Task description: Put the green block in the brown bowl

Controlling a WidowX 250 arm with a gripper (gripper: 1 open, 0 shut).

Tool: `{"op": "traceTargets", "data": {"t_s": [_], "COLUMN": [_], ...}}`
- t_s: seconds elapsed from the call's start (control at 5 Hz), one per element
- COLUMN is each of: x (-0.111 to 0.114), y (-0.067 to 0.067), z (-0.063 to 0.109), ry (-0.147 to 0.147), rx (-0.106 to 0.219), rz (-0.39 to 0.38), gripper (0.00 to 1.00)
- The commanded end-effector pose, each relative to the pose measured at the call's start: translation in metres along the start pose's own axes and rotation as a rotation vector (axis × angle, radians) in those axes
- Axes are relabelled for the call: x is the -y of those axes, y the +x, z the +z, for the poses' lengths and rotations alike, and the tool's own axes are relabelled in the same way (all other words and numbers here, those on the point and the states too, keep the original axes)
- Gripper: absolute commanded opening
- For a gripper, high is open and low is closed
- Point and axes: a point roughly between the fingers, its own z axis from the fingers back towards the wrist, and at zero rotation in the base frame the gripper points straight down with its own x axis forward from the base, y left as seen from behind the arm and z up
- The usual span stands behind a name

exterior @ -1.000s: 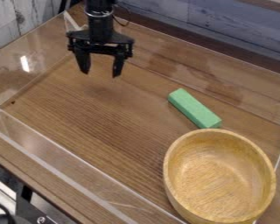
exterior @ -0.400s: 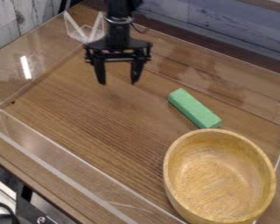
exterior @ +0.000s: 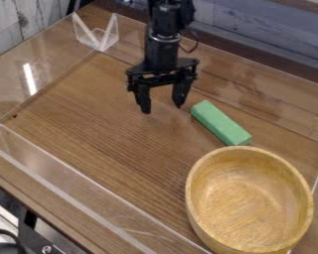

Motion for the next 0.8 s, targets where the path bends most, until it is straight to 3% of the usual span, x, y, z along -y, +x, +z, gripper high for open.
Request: {"op": "traceTargets", "data": {"t_s": [0.0,0.6], "x": [0.022,0.064], "y": [0.0,-0.029], "z": [0.014,0.039], "ry": [-0.052,-0.08], "rx": [0.016,-0.044], "rz": [0.057,0.15], "gripper": [1.0,1.0]}}
